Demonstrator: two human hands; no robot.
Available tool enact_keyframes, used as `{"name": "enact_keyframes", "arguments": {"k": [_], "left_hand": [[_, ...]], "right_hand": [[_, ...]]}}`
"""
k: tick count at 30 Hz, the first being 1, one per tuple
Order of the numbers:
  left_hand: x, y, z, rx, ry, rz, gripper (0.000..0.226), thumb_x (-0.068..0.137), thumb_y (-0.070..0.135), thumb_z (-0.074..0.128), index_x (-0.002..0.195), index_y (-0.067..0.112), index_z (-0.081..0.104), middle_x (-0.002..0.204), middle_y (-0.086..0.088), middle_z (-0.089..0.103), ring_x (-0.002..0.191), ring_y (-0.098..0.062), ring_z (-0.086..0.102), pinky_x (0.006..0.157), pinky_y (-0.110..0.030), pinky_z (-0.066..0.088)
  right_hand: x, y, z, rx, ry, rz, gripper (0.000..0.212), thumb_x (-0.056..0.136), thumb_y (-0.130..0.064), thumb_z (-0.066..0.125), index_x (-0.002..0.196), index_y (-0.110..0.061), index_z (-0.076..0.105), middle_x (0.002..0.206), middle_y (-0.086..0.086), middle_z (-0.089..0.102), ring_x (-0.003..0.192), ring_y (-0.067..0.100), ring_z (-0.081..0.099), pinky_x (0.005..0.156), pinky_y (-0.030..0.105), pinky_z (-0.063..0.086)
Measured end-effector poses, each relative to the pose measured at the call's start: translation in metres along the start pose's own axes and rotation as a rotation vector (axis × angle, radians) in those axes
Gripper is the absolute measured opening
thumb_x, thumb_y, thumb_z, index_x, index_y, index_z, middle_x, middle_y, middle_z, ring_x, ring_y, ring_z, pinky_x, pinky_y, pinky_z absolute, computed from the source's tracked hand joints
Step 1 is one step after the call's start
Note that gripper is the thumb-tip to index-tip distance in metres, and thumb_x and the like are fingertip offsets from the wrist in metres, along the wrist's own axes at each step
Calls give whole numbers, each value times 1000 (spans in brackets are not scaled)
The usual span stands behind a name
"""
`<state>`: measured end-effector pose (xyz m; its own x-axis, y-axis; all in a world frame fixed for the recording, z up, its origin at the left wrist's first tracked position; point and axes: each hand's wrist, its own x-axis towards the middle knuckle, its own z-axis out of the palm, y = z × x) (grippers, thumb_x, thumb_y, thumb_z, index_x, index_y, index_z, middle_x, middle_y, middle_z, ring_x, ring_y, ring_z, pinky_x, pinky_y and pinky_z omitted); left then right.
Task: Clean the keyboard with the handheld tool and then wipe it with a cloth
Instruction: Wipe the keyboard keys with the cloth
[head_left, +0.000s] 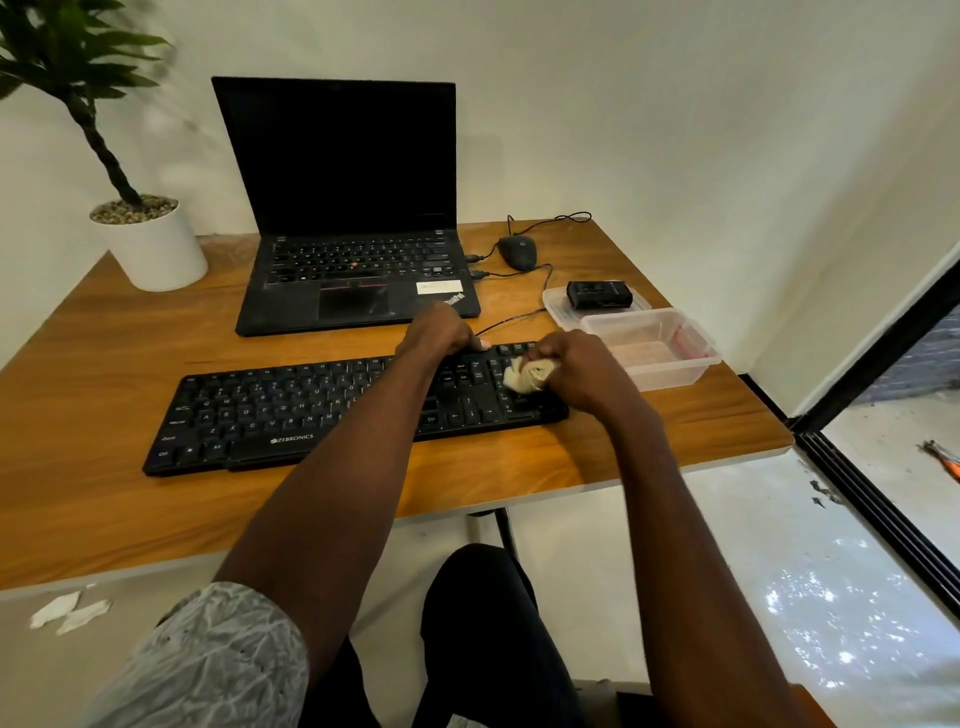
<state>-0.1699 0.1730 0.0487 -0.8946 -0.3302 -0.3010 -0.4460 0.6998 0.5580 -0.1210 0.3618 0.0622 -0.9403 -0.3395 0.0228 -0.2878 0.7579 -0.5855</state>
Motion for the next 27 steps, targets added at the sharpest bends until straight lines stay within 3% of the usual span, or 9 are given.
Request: {"name": "enact_keyframes", "arguments": {"k": [3,8,10,14,17,19,23,25,27], "left_hand": [[0,0,-1,2,-4,5,66,76,35,80,126,-1,55,130,-15,58,117,-32,55,92,-40,47],[-3,-1,0,17,23,19,63,75,36,80,122,0,58,126,-14,60,112,-30,59,89,-37,49],[-2,-1,0,22,29,15,62,76,36,80,121,1,58,126,-14,61,111,-29,59,90,-37,50],[-1,-1,-1,-16,13,-6,67,74,35,81,125,1,56,128,-14,59,114,-31,57,95,-41,49],[0,-1,-1,-19,10,-5,66,74,34,81,126,1,56,128,-14,59,115,-32,57,93,-40,49],[-1,-1,-1,-14,15,5,63,75,34,81,123,1,57,126,-14,61,113,-31,58,91,-39,49],[-2,-2,-1,9,38,9,54,75,33,81,115,1,63,119,-13,65,105,-28,62,89,-38,53],[-2,-2,-2,4,37,6,54,75,33,81,115,1,63,119,-13,65,105,-28,62,88,-37,53],[-2,-2,-2,-20,18,2,59,73,34,82,118,1,62,121,-13,64,107,-29,61,89,-38,52]], "right_hand": [[-6,4,-11,-55,-154,-14,31,84,4,62,108,-13,73,113,5,67,104,20,59,84,29,48],[29,-16,23,-28,201,-30,24,82,-5,61,96,-19,74,94,5,72,84,19,65,78,41,56],[33,-16,33,-23,271,-24,24,82,-7,60,95,-22,74,91,3,72,81,18,65,76,42,57],[7,-3,16,-15,43,-6,28,82,-6,69,108,-18,73,114,3,67,102,20,60,87,35,51],[-6,1,0,-10,-124,-9,35,83,3,63,109,-18,73,114,3,66,103,19,59,87,33,50],[8,-7,3,20,-57,-7,32,82,-1,66,109,-17,73,112,4,67,101,20,60,87,36,52],[32,-24,30,16,226,-71,24,84,-8,65,105,-14,74,107,6,71,91,19,62,79,37,53],[29,-22,33,6,207,-64,24,84,-7,65,104,-15,74,108,6,70,92,19,62,79,36,52],[22,-13,23,13,53,-23,25,83,-6,68,104,-19,74,111,5,67,98,20,61,84,36,52]]}}
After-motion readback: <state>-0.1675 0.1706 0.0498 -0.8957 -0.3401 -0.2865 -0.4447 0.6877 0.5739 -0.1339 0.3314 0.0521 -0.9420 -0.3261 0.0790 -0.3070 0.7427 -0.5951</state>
